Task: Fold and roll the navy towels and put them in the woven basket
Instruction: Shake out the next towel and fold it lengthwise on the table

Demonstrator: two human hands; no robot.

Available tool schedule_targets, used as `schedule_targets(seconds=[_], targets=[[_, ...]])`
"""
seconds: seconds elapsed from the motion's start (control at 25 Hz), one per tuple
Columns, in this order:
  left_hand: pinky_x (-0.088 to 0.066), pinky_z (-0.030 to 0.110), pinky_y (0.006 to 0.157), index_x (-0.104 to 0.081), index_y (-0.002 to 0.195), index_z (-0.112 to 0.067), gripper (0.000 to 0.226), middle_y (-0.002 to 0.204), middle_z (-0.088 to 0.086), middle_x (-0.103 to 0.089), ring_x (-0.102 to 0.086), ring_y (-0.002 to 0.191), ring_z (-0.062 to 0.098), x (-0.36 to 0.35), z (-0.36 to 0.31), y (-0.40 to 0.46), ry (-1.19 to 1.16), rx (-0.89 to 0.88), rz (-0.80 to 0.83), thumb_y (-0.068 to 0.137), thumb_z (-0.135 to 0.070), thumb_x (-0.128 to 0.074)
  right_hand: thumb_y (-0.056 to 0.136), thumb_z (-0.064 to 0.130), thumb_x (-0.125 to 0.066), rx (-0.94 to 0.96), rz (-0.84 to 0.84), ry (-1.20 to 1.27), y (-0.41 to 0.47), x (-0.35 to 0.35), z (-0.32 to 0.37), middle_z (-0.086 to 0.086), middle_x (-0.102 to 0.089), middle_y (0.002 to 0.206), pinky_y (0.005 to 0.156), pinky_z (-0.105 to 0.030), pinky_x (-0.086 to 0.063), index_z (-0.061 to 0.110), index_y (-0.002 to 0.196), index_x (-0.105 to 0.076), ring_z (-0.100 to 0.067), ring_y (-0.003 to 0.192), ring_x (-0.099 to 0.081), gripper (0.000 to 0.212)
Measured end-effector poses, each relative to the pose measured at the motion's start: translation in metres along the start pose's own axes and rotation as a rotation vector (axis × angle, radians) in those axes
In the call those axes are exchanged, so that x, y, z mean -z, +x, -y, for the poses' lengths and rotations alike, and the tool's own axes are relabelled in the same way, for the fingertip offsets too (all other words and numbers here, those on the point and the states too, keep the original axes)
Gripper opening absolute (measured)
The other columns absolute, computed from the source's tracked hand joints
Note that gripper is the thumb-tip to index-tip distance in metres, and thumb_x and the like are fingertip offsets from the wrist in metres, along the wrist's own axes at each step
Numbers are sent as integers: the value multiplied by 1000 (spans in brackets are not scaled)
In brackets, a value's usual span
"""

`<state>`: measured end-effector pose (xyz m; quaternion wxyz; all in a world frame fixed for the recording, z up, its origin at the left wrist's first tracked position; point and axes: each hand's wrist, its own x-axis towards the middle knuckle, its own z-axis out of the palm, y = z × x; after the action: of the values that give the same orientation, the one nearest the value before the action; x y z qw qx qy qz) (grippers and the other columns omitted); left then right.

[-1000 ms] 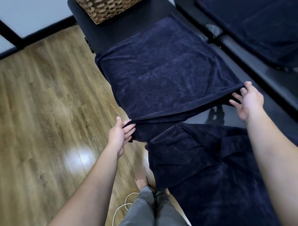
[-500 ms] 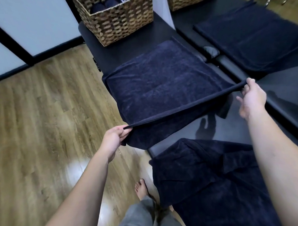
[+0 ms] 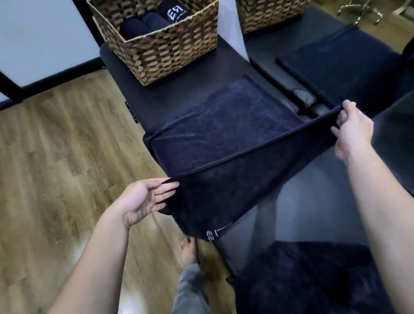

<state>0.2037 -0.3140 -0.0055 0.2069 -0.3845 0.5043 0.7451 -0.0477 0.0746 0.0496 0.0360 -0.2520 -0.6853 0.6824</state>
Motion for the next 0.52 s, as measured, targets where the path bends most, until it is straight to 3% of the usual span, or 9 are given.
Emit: schedule_targets(seconds=[0.12, 0.2, 0.28, 0.32, 0.36, 0.4, 0.44, 0.52], targets=[[-30, 53, 119, -56, 135, -10, 37, 125, 6, -72, -60, 127, 24, 39, -49, 34, -13, 75, 33, 107, -17, -32, 94, 39, -56, 4, 9, -44, 21, -74, 10, 11, -35, 62, 56, -23, -33, 28, 68, -42, -5, 51, -33, 31], [-33, 54, 117, -57, 131, -11, 34, 124, 6, -72, -62, 125, 25, 65, -81, 57, -27, 109, 12, 106, -17, -35, 90, 44, -56, 28, 38, -127, 37, -131, 11, 8, -36, 68, 63, -28, -32, 28, 68, -42, -8, 60, -33, 30], [-36, 55, 115, -57, 129, -13, 32, 124, 5, -73, -62, 124, 24, 89, -108, 80, -36, 125, -32, 106, -18, -35, 93, 47, -56, 104, 112, -202, 51, -183, 7, 5, -47, 79, 72, -28, -37, 30, 75, -54, -9, 73, -43, 24], [-37, 55, 114, -56, 129, -15, 31, 125, 4, -72, -62, 124, 23, 97, -117, 92, -54, 118, -63, 107, -20, -35, 97, 43, -56, 137, 181, -237, 60, -204, 1, 5, -58, 96, 82, -25, -42, 30, 92, -66, -8, 89, -54, 17], [-37, 53, 114, -55, 129, -17, 30, 125, 1, -72, -62, 123, 22, 104, -124, 103, -84, 98, -106, 107, -22, -36, 100, 38, -57, 161, 268, -304, 68, -222, -6, 3, -62, 125, 96, -20, -40, 26, 119, -69, -5, 115, -56, 26], [-38, 51, 113, -55, 130, -20, 28, 124, -2, -71, -61, 122, 21, 111, -127, 117, -115, 64, -168, 108, -23, -38, 101, 35, -58, 179, 344, -407, 75, -238, -16, -1, -49, 150, 107, -15, -31, 19, 138, -60, -5, 137, -44, 41], [-41, 47, 110, -54, 133, -21, 28, 123, -3, -70, -61, 121, 21, 114, -128, 130, -119, 13, -246, 108, -23, -40, 101, 34, -59, 192, 399, -528, 79, -249, -27, -6, -37, 160, 110, -13, -24, 15, 146, -53, -8, 146, -34, 49], [-48, 33, 94, -51, 140, -20, 35, 126, -1, -67, -63, 117, 21, 110, -123, 149, 10, -107, -393, 106, -20, -47, 101, 33, -59, 182, 437, -712, 81, -256, -52, -12, -42, 157, 108, -13, -23, 11, 145, -53, -13, 145, -37, 49]])
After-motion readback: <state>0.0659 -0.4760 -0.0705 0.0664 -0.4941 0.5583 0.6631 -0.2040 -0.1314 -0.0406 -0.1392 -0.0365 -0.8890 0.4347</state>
